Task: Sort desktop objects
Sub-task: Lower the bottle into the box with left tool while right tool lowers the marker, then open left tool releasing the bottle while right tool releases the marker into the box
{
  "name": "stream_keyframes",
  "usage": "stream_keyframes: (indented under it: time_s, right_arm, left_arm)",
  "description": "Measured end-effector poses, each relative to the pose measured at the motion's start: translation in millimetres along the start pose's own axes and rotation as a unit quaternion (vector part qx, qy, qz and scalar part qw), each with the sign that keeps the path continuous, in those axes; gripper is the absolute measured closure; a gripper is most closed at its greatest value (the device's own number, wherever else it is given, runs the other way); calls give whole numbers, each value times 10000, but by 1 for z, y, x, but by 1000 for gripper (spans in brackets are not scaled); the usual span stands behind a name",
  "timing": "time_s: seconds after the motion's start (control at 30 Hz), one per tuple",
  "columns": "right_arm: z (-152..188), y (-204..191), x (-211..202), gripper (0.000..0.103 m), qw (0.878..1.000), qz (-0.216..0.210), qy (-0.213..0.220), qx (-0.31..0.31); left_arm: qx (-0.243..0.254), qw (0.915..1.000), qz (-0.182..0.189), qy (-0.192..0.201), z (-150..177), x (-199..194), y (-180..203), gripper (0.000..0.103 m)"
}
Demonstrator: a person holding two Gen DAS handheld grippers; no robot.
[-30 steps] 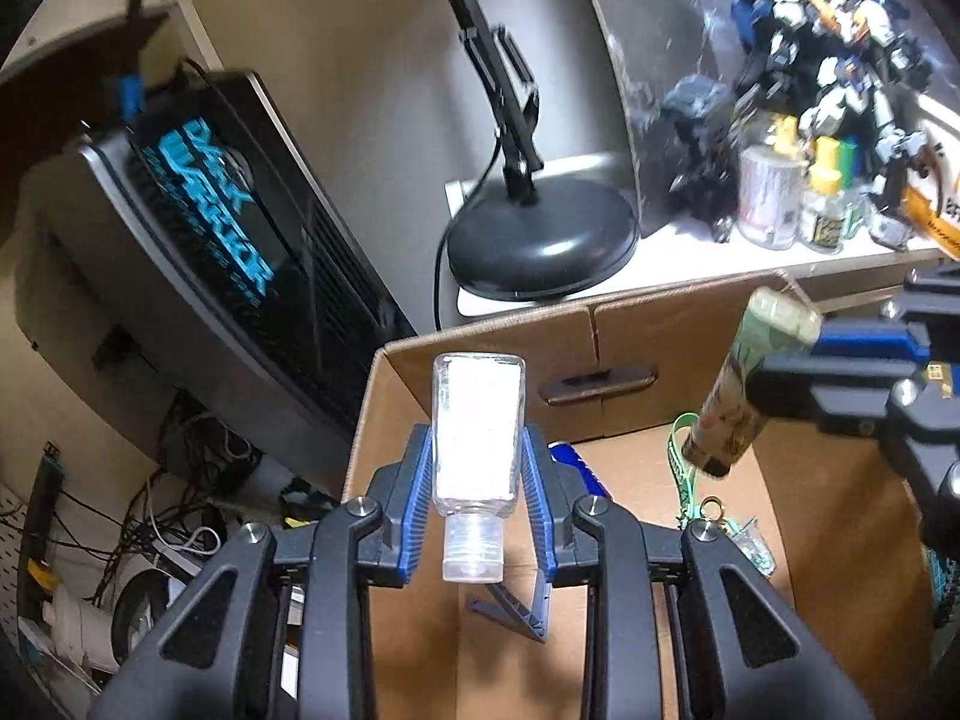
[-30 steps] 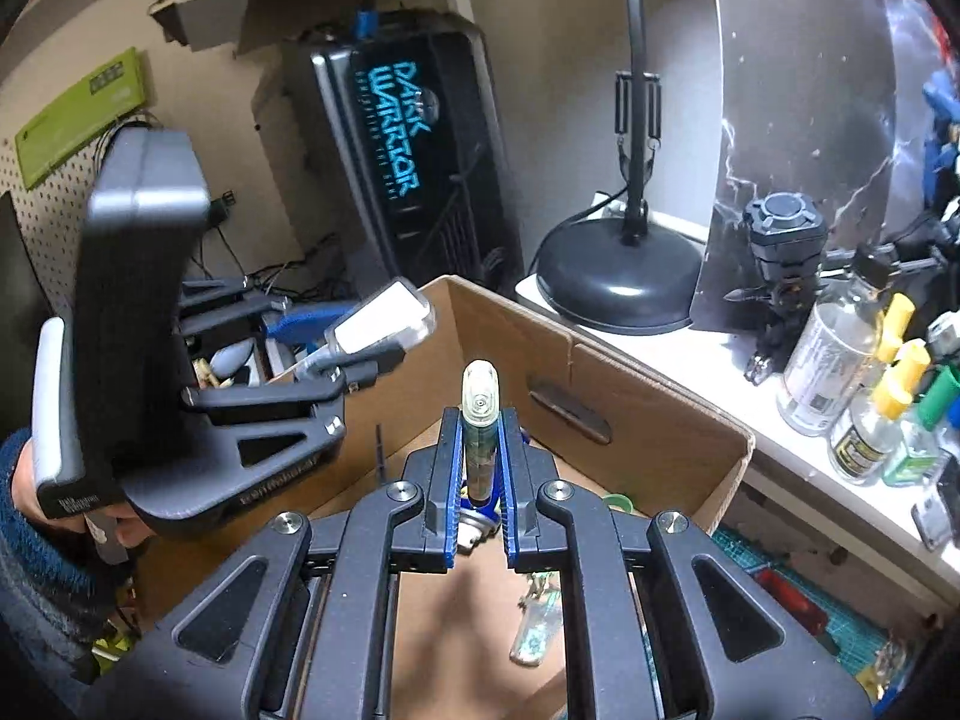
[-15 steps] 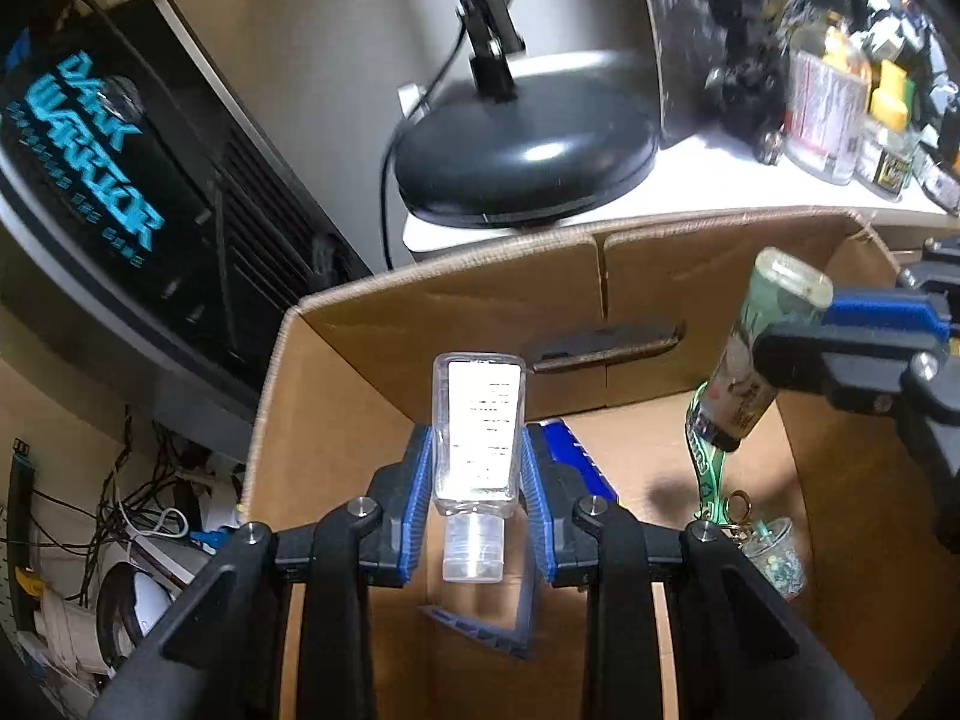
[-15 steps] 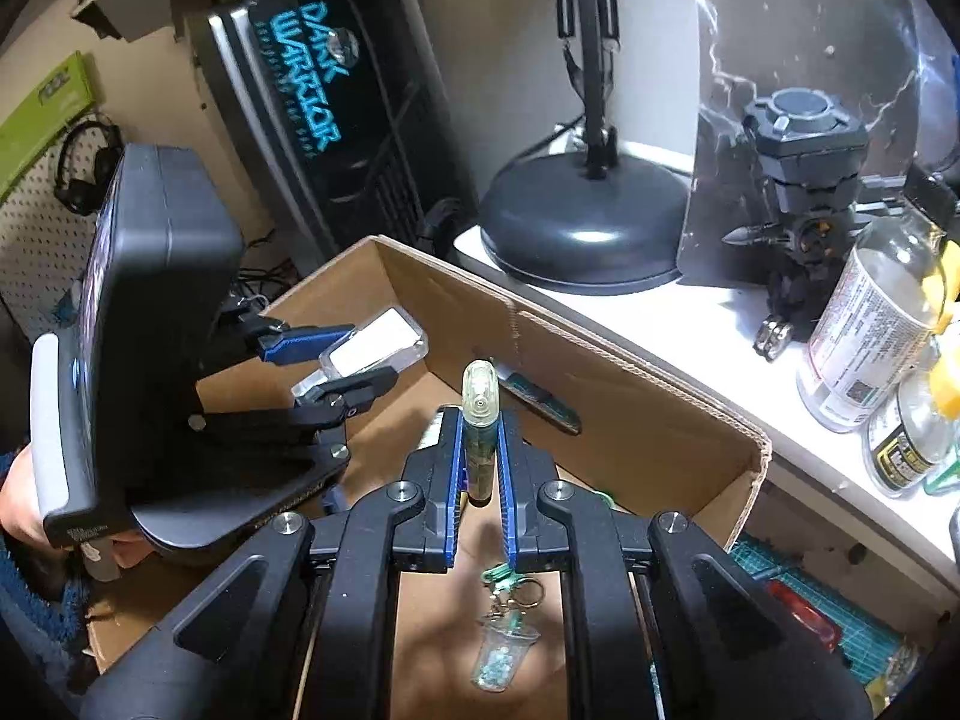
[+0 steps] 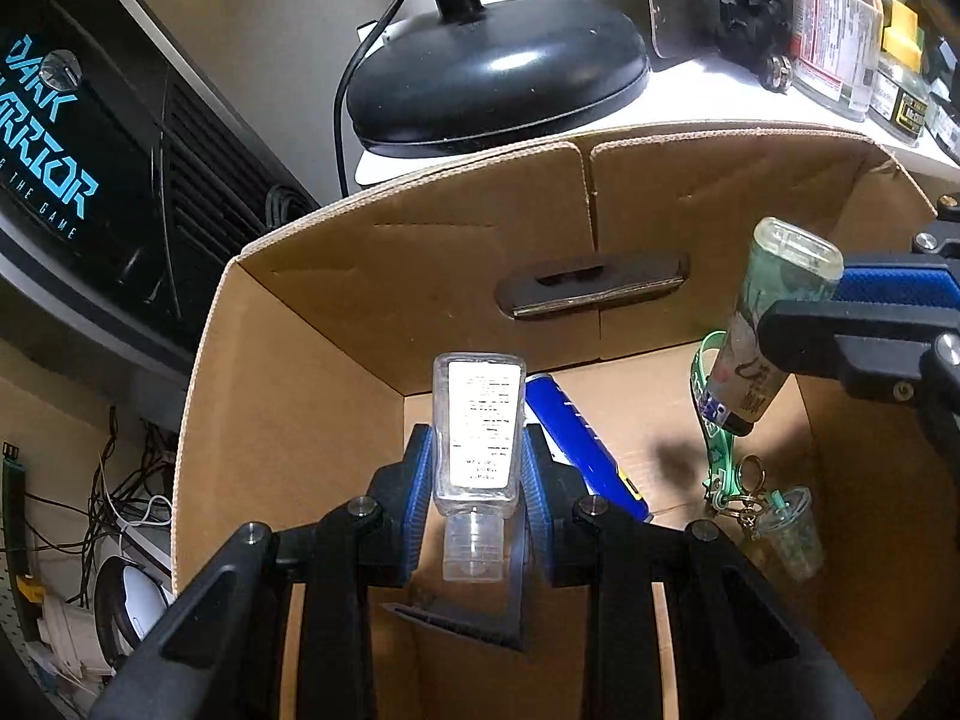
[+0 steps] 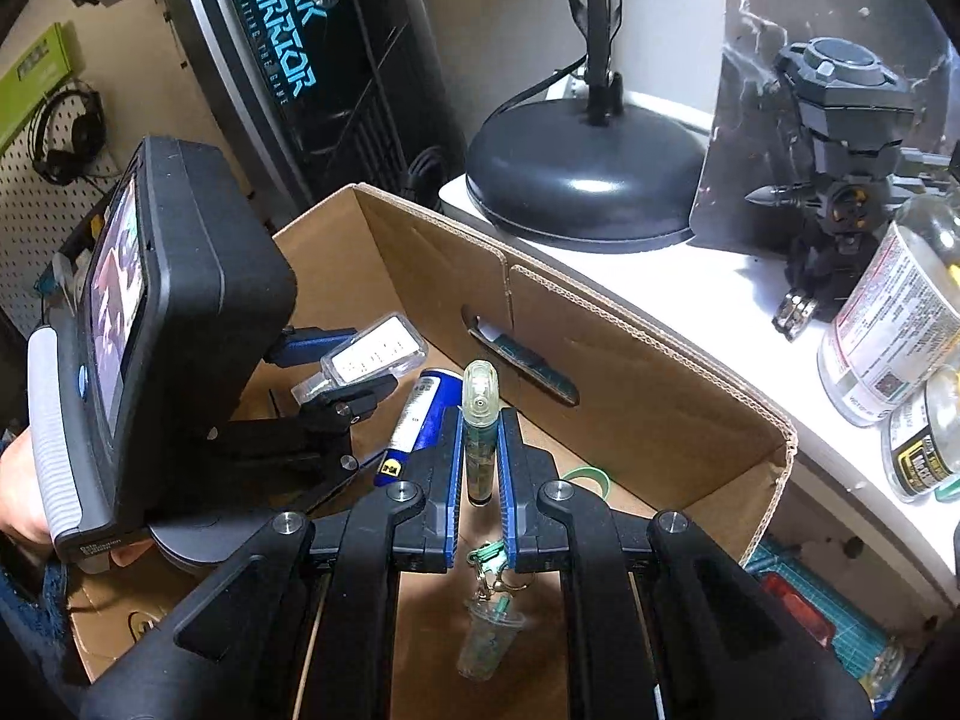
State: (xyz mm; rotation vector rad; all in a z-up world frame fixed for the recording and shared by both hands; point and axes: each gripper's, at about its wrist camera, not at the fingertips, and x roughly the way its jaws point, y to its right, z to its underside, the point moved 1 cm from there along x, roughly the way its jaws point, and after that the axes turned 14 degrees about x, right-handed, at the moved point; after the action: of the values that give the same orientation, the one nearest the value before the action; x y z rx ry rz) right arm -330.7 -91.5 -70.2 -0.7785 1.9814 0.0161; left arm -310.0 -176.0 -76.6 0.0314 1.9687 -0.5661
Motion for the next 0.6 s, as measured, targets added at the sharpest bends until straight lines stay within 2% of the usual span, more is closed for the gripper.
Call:
stream_keyframes:
  time_s: [0.3, 0.37, 0.4, 0.43, 0.5, 0.6]
  right_arm:
    - [4, -4, -3, 93, 9999, -97, 52, -96]
    - [3, -4, -3, 89, 9999, -92, 71, -106]
    - [3, -4, -6, 73, 9998, -106, 138, -102]
    - [3, -4, -8, 52, 9997, -117, 187, -96]
    - [3, -2, -11, 49, 9996, -121, 221, -80]
    - [3, -1, -15, 49, 9995, -128, 273, -56]
  left_arm:
    - [-73, 10000, -63, -17, 5, -4, -2, 73]
    - [-44, 9999, -99, -59, 7, -4, -1, 72]
    - [12, 9998, -157, -130, 8, -4, 0, 64]
    - [54, 9996, -227, -173, 8, -4, 2, 51]
    - [70, 9990, -407, -142, 10, -6, 3, 35]
    - [25, 9984, -557, -83, 11, -11, 0, 28]
